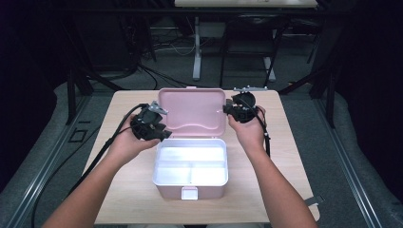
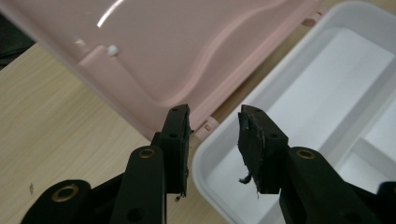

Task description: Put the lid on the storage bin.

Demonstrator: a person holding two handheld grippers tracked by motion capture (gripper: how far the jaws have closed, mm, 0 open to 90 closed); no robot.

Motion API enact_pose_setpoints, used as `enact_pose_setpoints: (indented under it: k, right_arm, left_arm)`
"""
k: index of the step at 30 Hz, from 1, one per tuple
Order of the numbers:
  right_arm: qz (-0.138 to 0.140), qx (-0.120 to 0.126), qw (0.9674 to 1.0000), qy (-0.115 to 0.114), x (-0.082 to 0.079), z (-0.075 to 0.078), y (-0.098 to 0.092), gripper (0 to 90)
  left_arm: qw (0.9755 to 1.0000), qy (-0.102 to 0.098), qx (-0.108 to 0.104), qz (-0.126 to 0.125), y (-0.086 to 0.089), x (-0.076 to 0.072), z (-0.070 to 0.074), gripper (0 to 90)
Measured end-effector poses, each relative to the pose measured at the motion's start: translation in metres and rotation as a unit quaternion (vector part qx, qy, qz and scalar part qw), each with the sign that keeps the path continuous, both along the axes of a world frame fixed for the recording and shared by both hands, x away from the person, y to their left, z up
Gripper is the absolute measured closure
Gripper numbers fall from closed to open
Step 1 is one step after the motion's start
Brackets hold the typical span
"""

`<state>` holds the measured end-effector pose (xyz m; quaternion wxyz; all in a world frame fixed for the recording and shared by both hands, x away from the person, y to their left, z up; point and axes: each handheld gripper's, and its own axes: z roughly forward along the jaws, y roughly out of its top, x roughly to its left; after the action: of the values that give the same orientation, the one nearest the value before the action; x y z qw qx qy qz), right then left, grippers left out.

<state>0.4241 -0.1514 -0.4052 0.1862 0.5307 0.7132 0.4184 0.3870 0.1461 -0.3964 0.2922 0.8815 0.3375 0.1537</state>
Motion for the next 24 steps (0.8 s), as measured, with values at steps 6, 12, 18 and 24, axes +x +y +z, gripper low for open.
enact_pose_setpoints:
  k: [6,12,18,24]
  right_arm:
    - [-0.004,-0.006,1.0000,-0.002,-0.001,0.001,0.000,87.2]
    - [0.002,0.001,1.0000,-0.008,-0.002,0.001,0.000,87.2]
    - [0.004,0.002,0.9999,-0.012,-0.004,0.001,-0.001,87.2]
    - [0.007,-0.002,0.9999,-0.014,-0.007,0.002,-0.001,87.2]
  left_arm:
    - [0.9991,-0.012,-0.015,0.037,0.009,0.008,0.003,63.5]
    - [0.9941,-0.042,-0.044,0.090,0.013,0.018,0.006,65.4]
    - [0.9865,-0.066,-0.068,0.133,0.021,0.033,0.005,65.7]
    - [0.9799,-0.069,-0.103,0.157,0.027,0.041,0.002,65.8]
